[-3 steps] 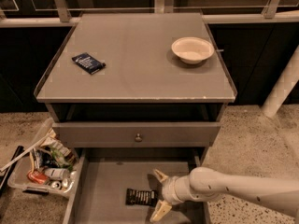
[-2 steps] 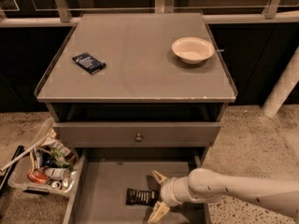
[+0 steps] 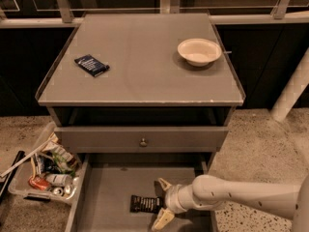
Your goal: Pick rxbar chocolate from middle drawer and place on counter
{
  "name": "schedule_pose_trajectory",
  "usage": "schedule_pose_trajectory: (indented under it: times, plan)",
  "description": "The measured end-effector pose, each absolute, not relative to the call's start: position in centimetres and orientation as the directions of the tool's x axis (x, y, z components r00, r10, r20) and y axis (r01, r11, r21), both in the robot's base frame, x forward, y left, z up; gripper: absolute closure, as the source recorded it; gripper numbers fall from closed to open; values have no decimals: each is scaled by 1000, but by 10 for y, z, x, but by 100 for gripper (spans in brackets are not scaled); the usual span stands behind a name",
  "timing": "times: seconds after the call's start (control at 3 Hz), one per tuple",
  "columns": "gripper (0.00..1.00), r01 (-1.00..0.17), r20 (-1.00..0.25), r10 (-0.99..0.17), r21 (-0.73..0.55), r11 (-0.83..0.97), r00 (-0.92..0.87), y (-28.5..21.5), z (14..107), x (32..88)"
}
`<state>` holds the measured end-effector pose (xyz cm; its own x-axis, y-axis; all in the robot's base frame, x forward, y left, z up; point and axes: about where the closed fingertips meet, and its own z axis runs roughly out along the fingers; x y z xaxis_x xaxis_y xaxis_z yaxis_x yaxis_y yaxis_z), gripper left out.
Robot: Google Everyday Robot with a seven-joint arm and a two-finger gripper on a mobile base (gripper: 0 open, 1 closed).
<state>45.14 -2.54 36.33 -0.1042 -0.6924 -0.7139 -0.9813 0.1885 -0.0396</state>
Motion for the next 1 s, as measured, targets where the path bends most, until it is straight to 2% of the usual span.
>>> schedule_pose_trajectory:
  times: [1.0]
  plan:
    - [0, -983, -688, -716, -25, 184, -117, -20, 336, 461]
